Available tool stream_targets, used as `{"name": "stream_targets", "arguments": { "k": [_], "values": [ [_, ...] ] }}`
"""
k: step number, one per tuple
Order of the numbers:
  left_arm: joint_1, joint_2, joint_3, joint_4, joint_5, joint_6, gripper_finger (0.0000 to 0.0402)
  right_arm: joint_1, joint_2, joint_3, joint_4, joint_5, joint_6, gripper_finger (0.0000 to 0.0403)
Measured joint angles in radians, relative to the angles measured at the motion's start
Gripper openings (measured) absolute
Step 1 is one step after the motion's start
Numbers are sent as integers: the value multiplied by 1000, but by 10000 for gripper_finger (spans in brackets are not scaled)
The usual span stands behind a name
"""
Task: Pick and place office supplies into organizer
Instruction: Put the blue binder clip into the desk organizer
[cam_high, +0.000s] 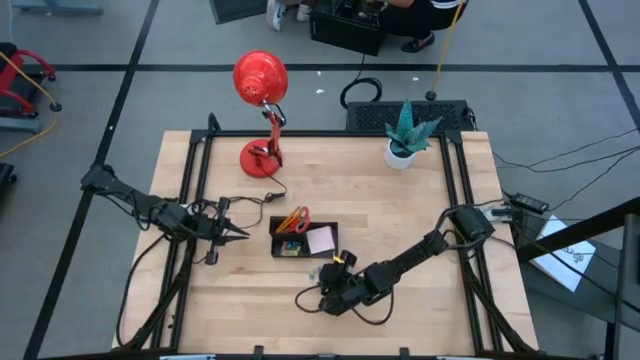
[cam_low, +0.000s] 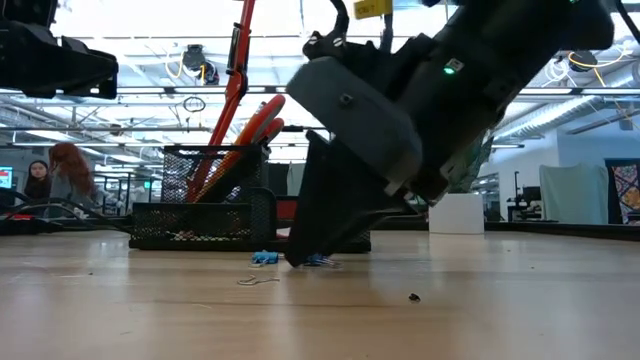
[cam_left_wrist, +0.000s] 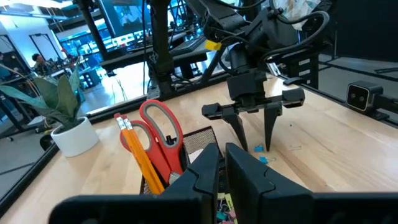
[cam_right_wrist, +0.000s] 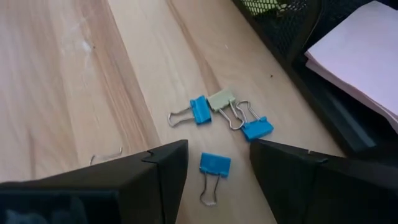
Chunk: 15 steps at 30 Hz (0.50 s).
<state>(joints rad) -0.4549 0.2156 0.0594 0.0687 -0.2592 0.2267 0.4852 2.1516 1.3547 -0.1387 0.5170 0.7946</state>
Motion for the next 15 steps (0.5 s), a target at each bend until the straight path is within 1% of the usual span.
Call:
{"name": "stream_targets", "arguments": {
  "k": [15],
  "values": [
    [0,0,0,-14,0,-5,37,18,-2,-1,-90,-54,81,169]
  ]
}}
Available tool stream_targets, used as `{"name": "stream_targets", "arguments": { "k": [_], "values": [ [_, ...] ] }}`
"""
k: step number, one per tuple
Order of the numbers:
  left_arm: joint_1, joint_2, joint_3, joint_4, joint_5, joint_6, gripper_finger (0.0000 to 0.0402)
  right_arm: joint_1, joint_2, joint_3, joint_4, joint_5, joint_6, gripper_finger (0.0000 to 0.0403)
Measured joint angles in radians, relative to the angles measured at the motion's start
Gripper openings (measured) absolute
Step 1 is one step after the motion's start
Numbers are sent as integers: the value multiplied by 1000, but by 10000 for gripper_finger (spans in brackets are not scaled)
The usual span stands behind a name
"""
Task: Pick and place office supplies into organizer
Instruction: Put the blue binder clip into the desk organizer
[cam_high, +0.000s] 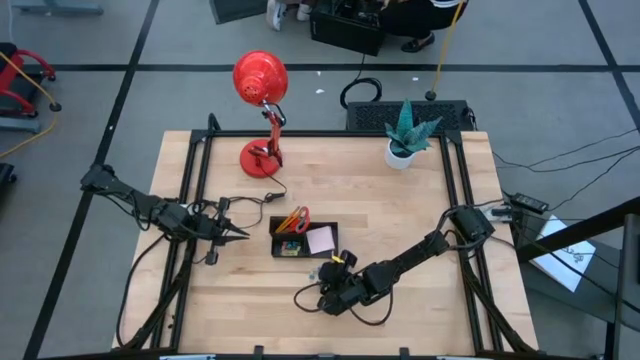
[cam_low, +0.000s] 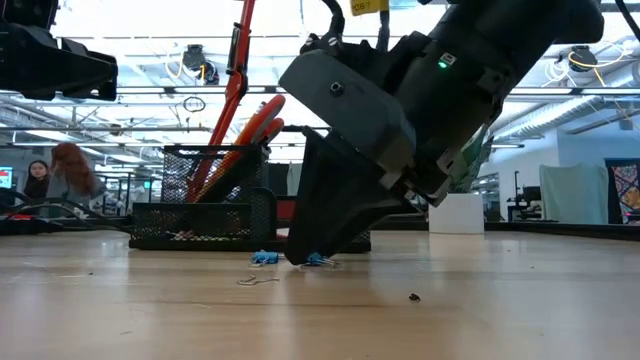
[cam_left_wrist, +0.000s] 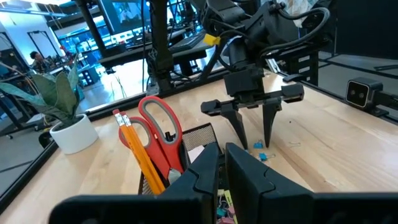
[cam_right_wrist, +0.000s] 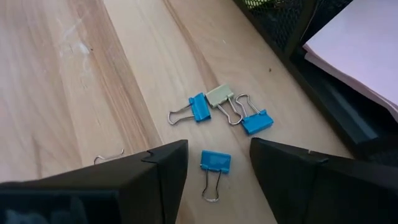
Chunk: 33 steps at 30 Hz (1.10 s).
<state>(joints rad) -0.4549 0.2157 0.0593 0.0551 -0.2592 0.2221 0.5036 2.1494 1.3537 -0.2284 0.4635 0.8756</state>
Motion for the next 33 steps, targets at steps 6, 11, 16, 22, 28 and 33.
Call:
{"name": "stream_targets", "arguments": {
  "k": [6,11,16,22,28,33],
  "values": [
    [0,0,0,0,0,0,37,-1,0,0,-58,-74,2,169],
    [0,0,0,1,0,-1,37,0,-1,-1,-72,-98,-2,169],
    [0,0,0,1,0,0,37,0,0,-1,-91,-98,-1,167],
    [0,0,0,1,0,0,37,-7,0,-2,-95,-98,-1,132],
    [0,0,0,1,0,-2,37,-12,-1,-3,-96,-85,-1,84],
    [0,0,0,1,0,-3,37,-12,-1,-3,-93,-75,-1,64]
  ]
}}
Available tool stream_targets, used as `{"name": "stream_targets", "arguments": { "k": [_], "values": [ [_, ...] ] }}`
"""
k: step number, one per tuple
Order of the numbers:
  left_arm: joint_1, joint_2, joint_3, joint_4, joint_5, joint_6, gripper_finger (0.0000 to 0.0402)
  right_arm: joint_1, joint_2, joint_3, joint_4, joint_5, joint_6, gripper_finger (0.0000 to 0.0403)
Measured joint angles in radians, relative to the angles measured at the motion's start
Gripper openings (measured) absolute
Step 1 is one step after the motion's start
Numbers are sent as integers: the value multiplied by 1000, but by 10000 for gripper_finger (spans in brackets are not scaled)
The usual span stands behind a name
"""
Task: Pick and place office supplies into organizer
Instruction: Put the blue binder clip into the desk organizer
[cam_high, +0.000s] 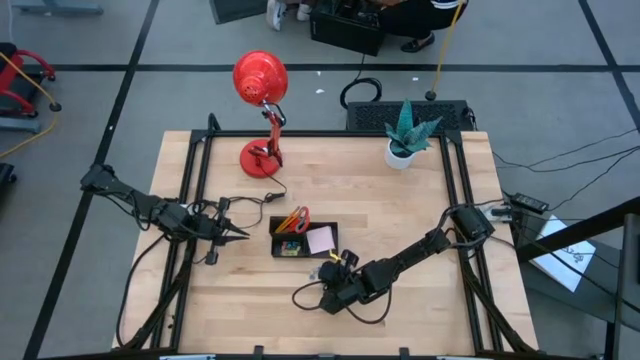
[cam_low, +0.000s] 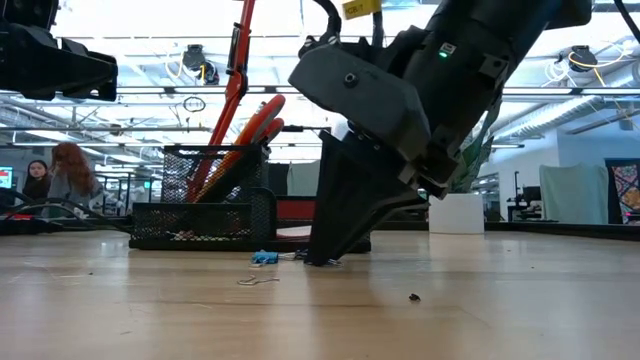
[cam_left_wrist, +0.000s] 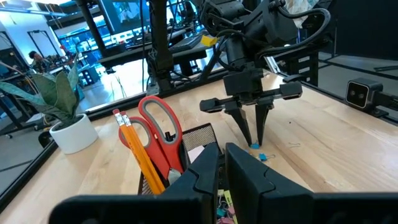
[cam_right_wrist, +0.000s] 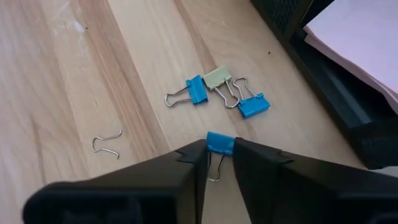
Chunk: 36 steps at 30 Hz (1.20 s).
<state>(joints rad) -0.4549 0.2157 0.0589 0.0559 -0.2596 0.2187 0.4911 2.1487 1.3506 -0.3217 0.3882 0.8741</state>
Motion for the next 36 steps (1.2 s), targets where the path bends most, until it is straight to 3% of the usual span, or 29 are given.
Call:
{"name": "stream_targets", "arguments": {
  "k": [23,33,36],
  "values": [
    [0,0,0,0,0,1,37,-7,-106,-3,113,65,-193,49],
    [0,0,0,0,-2,7,37,-88,-110,86,294,72,-496,49],
    [0,0,0,1,-2,6,37,-129,-110,105,308,24,-552,49]
  ]
}}
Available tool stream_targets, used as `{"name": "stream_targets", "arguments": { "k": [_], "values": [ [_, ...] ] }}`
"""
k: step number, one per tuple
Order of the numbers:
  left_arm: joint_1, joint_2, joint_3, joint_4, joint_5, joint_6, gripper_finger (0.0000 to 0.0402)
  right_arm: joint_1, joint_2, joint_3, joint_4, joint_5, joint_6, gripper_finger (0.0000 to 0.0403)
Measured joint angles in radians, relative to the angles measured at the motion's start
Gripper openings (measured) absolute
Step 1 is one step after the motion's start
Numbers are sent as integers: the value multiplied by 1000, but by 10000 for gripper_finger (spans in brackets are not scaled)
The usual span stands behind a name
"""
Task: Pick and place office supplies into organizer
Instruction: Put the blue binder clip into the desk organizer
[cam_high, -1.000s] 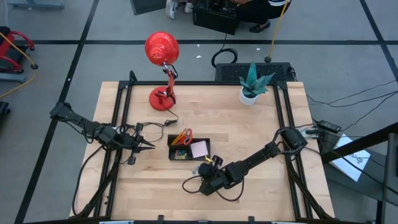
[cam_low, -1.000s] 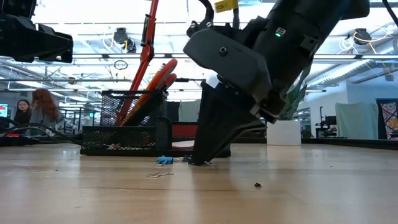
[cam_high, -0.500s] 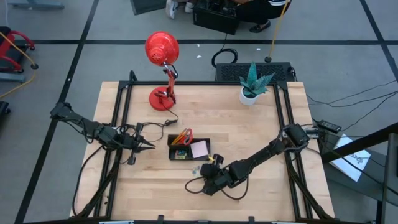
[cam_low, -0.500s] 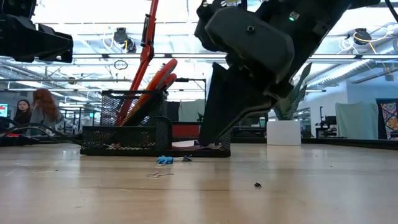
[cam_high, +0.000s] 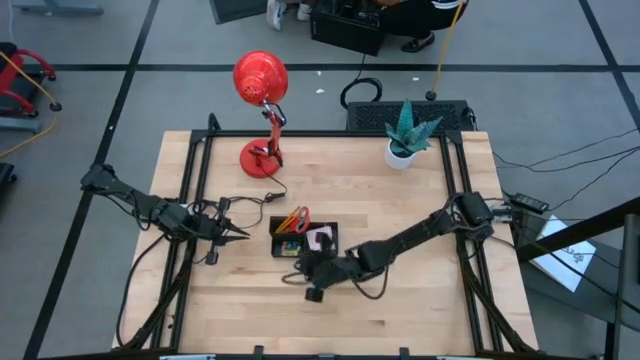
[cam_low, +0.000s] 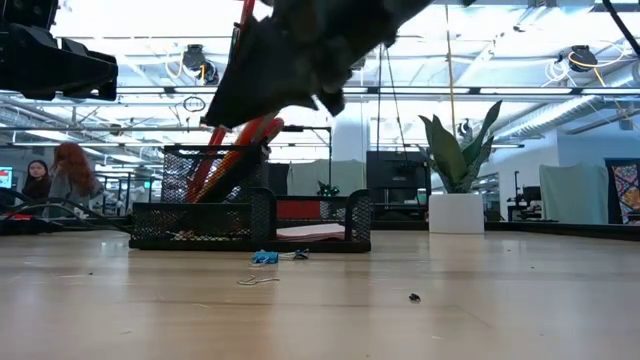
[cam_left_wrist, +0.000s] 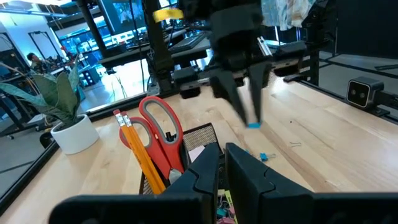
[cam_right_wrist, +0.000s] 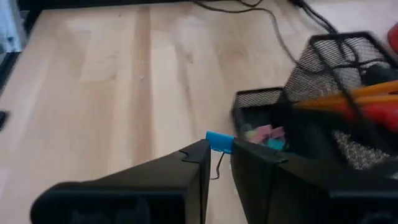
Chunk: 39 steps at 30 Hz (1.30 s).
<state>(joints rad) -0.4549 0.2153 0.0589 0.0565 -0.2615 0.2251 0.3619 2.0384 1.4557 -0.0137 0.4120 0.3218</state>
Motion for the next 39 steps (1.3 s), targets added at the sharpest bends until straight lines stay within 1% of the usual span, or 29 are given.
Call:
{"name": "stream_targets", "arguments": {
  "k": [8,17,24,30,33,35,39],
  "values": [
    [0,0,0,0,0,4,37,-83,10,3,7,-102,-54,49],
    [0,0,0,4,-2,6,37,-130,44,4,34,-103,-100,49],
    [0,0,0,6,-1,6,37,-147,105,3,48,-127,-99,49],
    [0,0,0,2,-1,6,37,-147,107,4,47,-102,-110,49],
    [0,0,0,0,-1,7,37,-147,107,4,47,-105,-110,49],
    [0,0,0,0,-1,8,37,-147,107,4,47,-128,-109,49],
    [0,0,0,0,-1,8,37,-147,107,4,26,-129,-104,49]
  ]
}}
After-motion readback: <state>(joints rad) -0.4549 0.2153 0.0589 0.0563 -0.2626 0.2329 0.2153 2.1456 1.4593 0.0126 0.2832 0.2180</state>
